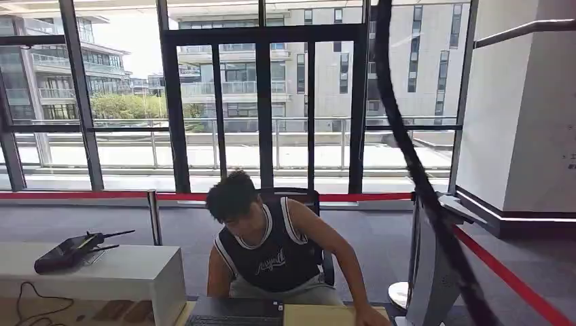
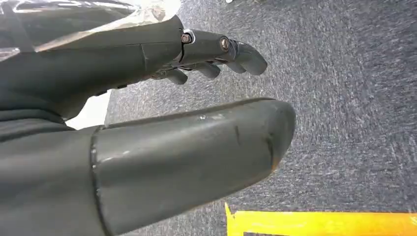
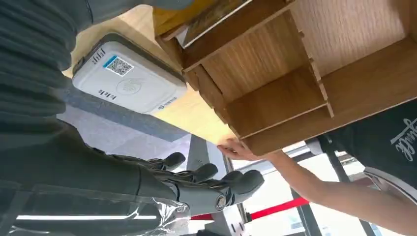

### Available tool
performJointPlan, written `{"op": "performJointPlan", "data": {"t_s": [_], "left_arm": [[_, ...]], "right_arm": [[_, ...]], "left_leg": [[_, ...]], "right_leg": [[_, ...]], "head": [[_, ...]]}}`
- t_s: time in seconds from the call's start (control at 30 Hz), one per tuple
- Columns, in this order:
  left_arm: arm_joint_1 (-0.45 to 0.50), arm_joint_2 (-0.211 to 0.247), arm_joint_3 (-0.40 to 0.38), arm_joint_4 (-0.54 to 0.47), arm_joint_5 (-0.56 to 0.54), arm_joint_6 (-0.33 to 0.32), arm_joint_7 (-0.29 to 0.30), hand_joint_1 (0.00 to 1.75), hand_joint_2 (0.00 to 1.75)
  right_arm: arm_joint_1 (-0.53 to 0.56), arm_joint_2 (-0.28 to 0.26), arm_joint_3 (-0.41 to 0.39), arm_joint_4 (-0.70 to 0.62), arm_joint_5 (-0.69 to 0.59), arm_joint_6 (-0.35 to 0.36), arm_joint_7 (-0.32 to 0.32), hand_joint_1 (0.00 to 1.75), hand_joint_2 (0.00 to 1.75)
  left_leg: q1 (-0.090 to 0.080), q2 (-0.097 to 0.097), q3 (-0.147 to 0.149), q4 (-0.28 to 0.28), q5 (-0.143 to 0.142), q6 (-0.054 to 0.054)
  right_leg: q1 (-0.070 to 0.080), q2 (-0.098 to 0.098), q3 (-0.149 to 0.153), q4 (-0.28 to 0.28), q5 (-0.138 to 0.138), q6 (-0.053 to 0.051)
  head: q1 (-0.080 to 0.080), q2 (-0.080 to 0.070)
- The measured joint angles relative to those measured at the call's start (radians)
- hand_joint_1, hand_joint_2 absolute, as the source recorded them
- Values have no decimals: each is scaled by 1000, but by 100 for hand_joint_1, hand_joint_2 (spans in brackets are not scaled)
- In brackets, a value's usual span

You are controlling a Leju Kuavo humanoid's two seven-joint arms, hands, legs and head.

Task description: Pass the card to the sensor for recognition and then transmit it.

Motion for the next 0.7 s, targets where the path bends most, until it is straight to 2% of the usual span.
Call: {"op": "performJointPlan", "data": {"t_s": [0.27,0.7], "left_arm": [[0,-1,-2,0,-2,-7,5,0,0],[-1,-2,-11,0,-6,-8,5,0,0]], "right_arm": [[-10,12,1,38,24,1,-2,0,175],[-61,59,3,145,15,-44,-42,0,175]], "left_leg": [[0,0,0,0,0,0],[0,0,0,0,0,0]], "right_leg": [[0,0,0,0,0,0],[0,0,0,0,0,0]], "head": [[0,0],[0,0]]}}
